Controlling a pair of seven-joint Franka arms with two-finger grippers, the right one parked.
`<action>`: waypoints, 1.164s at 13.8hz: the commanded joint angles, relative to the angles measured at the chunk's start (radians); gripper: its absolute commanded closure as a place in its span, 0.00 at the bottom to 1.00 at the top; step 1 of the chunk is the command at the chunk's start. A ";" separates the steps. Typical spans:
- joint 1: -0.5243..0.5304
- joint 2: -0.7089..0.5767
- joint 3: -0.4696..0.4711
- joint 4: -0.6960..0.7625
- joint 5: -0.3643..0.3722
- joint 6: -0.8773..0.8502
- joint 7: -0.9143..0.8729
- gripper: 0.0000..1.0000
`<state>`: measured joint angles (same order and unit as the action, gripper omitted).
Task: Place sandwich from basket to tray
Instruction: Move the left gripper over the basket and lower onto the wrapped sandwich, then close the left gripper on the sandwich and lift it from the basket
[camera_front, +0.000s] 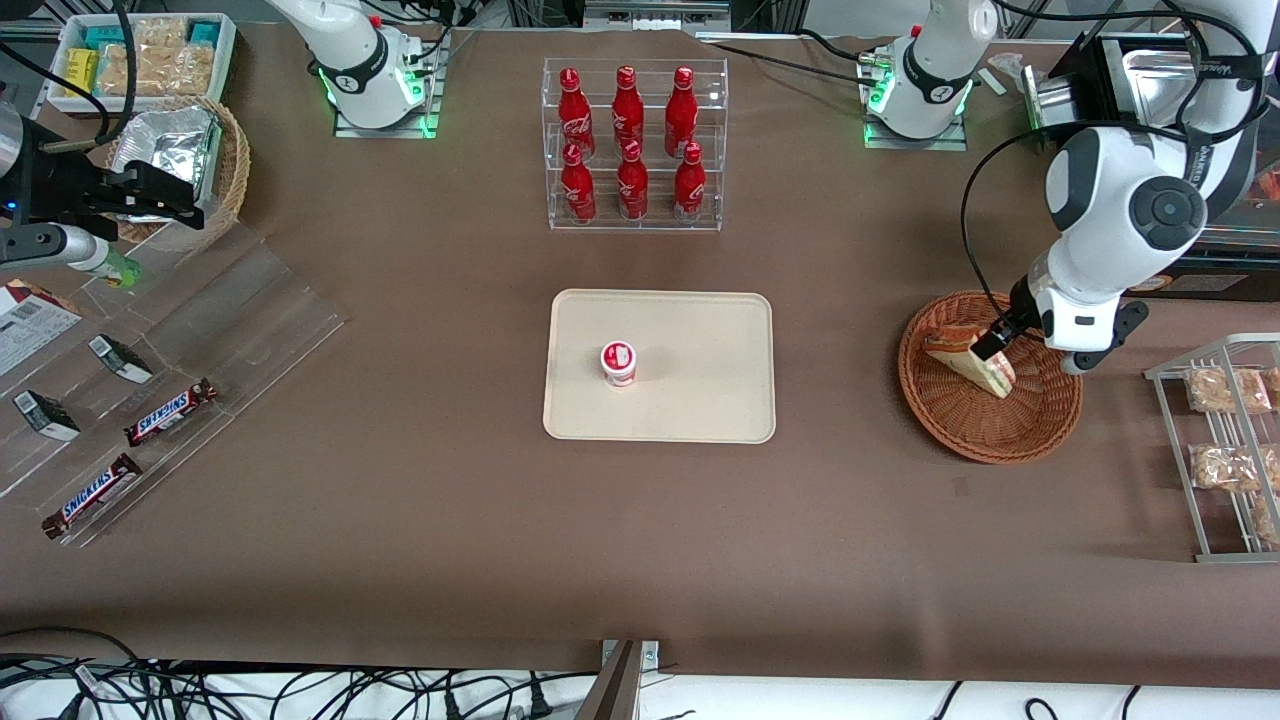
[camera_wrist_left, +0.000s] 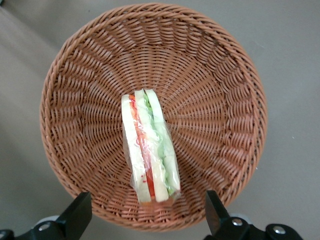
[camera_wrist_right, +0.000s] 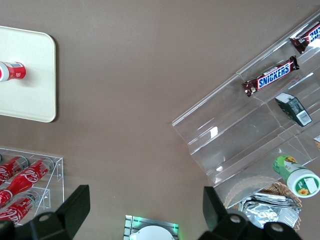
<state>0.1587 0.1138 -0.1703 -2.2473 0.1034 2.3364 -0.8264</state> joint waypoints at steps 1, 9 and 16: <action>0.005 0.039 -0.006 -0.009 0.111 0.061 -0.124 0.00; 0.010 0.122 -0.005 -0.081 0.179 0.262 -0.226 0.00; 0.022 0.127 -0.006 -0.092 0.180 0.270 -0.220 1.00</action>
<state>0.1737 0.2538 -0.1707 -2.3259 0.2543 2.5928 -1.0316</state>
